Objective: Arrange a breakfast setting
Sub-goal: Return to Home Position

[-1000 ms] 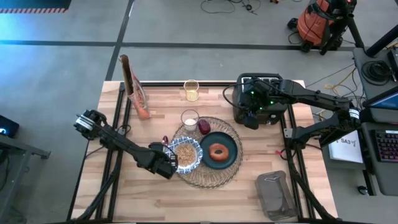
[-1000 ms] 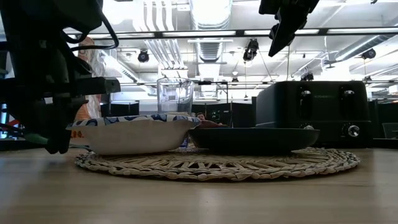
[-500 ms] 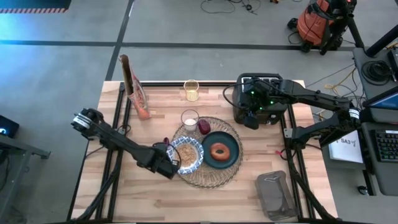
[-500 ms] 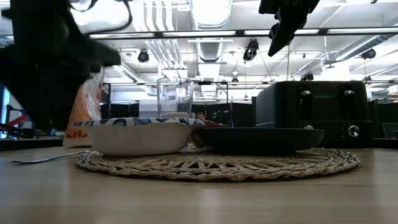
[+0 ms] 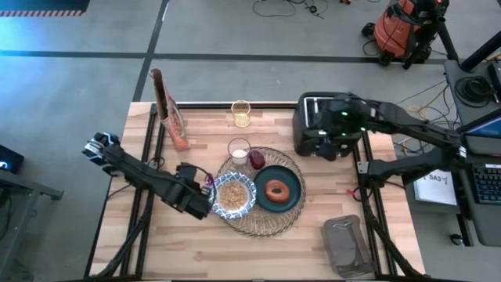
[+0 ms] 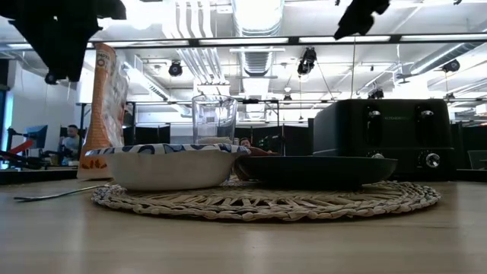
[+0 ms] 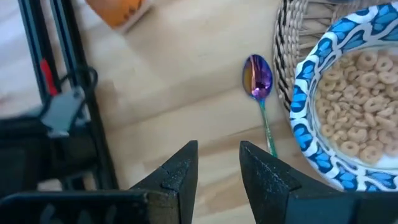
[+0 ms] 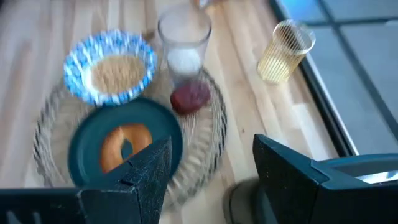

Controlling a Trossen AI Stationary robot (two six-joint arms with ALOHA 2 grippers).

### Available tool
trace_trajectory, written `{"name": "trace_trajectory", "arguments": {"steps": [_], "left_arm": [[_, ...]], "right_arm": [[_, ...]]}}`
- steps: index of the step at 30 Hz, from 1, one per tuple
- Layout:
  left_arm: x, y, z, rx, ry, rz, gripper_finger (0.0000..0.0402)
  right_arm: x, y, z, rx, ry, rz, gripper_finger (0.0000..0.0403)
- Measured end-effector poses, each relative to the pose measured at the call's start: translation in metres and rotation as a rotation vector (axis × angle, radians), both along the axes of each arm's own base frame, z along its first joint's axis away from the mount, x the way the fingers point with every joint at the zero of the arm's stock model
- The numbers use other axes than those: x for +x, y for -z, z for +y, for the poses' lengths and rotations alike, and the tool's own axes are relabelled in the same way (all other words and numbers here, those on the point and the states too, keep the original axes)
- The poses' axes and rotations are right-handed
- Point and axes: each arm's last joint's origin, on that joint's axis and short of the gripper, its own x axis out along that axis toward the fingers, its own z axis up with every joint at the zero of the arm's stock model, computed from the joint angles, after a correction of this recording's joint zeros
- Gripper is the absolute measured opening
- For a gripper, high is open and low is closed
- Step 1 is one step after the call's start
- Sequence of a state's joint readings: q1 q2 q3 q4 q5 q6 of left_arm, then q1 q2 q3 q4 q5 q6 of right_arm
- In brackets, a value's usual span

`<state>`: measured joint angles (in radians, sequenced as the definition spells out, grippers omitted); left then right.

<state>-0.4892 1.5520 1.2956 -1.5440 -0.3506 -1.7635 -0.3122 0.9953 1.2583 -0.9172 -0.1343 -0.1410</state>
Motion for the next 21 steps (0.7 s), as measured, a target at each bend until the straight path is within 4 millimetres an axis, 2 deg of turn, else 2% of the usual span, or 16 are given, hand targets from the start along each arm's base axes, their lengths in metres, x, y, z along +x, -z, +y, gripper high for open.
{"name": "trace_trajectory", "arguments": {"steps": [6,10,16,21], "left_arm": [[-0.01,-0.012,0.008,0.06,0.082,-0.038,0.0102],[-0.016,-0.023,0.014,0.13,0.135,-0.103,0.0102],[-0.029,-0.035,0.024,0.232,0.162,-0.19,0.0102],[-0.043,-0.036,0.034,0.298,0.188,-0.223,0.0102]], "right_arm": [[-0.033,0.009,0.01,-0.004,0.052,-0.229,0.0215],[-0.047,0.024,0.015,0.006,0.07,-0.307,0.0215],[-0.053,0.06,0.02,0.034,0.076,-0.391,0.0215],[-0.051,0.094,0.023,0.011,0.08,-0.526,0.0215]]}}
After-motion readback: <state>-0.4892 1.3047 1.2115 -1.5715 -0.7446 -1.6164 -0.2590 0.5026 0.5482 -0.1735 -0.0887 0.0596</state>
